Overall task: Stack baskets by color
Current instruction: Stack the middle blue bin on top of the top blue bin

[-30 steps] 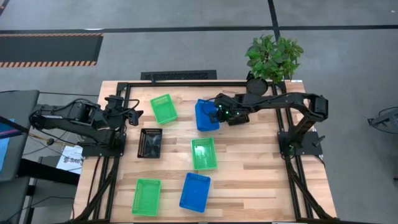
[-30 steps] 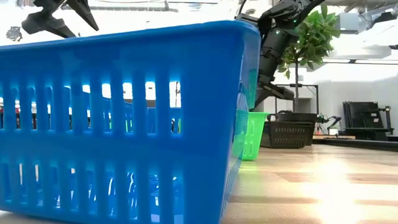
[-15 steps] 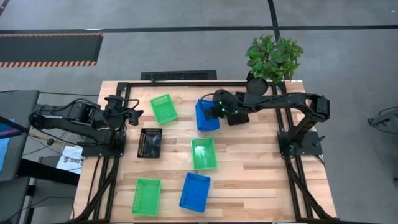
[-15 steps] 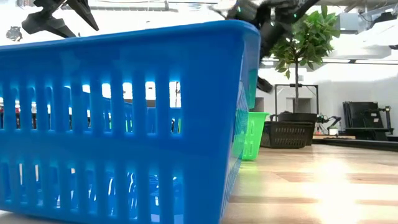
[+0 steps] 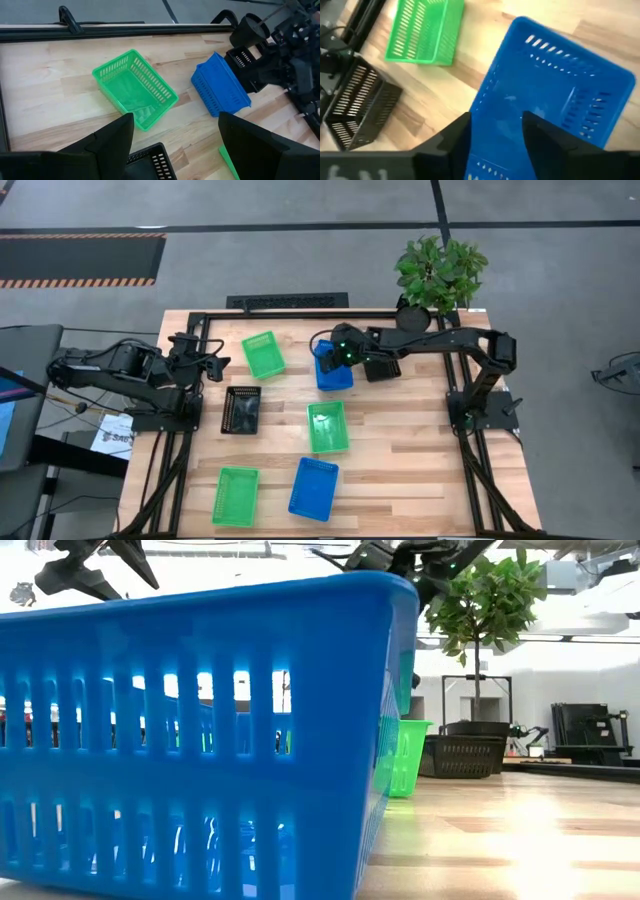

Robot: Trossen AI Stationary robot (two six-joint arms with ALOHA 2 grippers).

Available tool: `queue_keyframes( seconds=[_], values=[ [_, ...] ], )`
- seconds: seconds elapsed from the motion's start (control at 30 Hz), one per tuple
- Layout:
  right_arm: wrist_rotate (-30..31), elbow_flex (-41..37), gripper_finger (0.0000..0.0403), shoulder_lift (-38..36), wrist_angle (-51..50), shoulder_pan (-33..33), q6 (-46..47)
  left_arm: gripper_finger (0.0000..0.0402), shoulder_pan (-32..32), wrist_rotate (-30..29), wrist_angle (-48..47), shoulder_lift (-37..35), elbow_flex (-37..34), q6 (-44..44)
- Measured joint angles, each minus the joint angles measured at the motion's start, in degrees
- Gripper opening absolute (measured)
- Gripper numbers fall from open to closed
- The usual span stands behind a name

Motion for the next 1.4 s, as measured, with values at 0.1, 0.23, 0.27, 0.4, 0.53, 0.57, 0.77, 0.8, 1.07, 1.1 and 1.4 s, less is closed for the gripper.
queue_keyframes(
  seconds=[0.1,0.23,0.27,0.4,0.53,0.57,0.77,0.8,1.07,1.1,1.4],
  values=[
    [-0.02,1.76,0.0217,2.38,-0.14,0.41,0.64,0.0278,0.00,0.01,0.00,0.00,0.00,0.02],
    [-0.13,4.36,0.0216,5.87,-0.32,1.18,0.43,0.0278,0.00,0.05,-0.02,-0.01,0.00,0.04],
    [-0.13,5.20,0.0214,6.70,-0.30,1.26,0.48,0.0278,0.00,0.12,-0.02,0.00,0.00,0.04],
    [0.20,8.80,0.0188,8.91,-5.92,1.63,0.66,0.0278,0.00,0.47,-0.07,-0.02,0.00,0.04],
    [3.11,12.78,0.0119,9.45,-11.69,2.03,-0.86,0.0278,0.00,0.42,-0.21,0.00,0.00,0.07],
    [3.58,13.59,0.0096,9.43,-12.69,1.99,-1.56,0.0278,0.00,0.44,-0.22,-0.01,0.00,0.07],
    [4.85,16.51,0.0019,9.41,-14.16,1.90,-4.47,0.0278,0.00,0.36,-0.50,0.00,0.00,0.13],
    [4.93,16.64,0.0027,9.41,-14.09,1.85,-4.47,0.0278,0.00,0.36,-0.50,-0.01,0.00,0.44],
    [4.76,16.75,0.0093,9.41,-18.13,2.26,-6.51,0.0278,0.00,0.31,-0.52,-0.01,0.00,1.01],
    [4.76,16.75,0.0091,9.41,-19.18,2.33,-6.19,0.0278,0.00,0.31,-0.50,0.00,0.00,1.01],
    [4.91,17.72,0.0016,9.41,-22.38,2.59,-8.10,0.0278,0.00,0.29,-0.50,0.00,0.00,1.44]
  ],
)
